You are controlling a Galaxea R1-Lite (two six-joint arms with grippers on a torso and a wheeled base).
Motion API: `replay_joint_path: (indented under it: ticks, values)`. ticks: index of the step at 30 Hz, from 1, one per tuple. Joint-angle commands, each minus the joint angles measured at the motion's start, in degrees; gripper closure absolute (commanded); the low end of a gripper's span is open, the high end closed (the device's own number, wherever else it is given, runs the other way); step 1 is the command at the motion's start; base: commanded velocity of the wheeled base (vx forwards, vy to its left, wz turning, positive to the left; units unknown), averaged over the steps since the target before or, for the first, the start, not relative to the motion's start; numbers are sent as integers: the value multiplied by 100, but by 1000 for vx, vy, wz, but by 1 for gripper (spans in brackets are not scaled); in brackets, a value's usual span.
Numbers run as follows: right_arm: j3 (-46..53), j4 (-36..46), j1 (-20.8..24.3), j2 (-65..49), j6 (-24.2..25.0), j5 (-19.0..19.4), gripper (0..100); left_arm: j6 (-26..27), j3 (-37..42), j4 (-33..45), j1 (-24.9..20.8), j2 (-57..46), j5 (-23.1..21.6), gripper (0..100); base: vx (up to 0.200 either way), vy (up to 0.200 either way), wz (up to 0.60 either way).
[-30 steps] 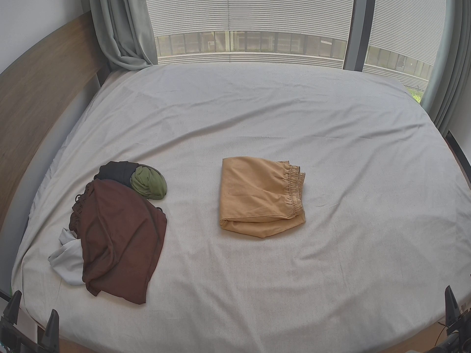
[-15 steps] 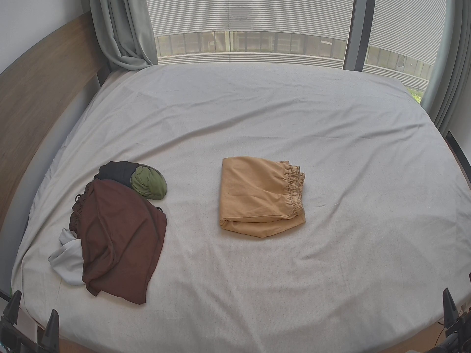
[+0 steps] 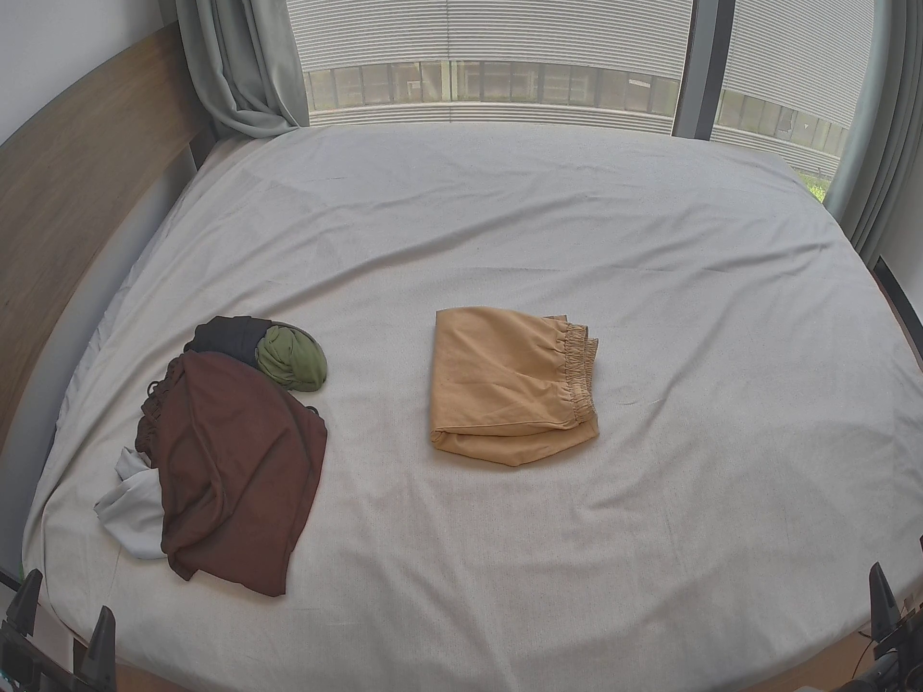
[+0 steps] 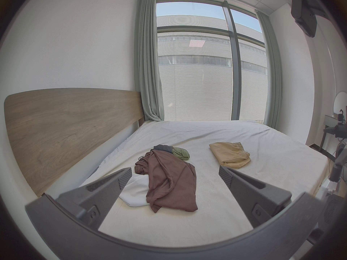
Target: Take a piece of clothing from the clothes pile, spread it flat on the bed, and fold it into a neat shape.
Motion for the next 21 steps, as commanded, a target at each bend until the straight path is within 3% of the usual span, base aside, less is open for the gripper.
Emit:
replay_joint_path:
  ticks: [1, 21]
  values:
    - [101, -11, 5, -20, 83, -40, 0, 6, 101, 0, 1, -88, 4, 0, 0, 0, 0]
    - [101, -2, 13, -38, -14, -31, 0, -20, 101, -9, 1, -88, 4, 0, 0, 0, 0]
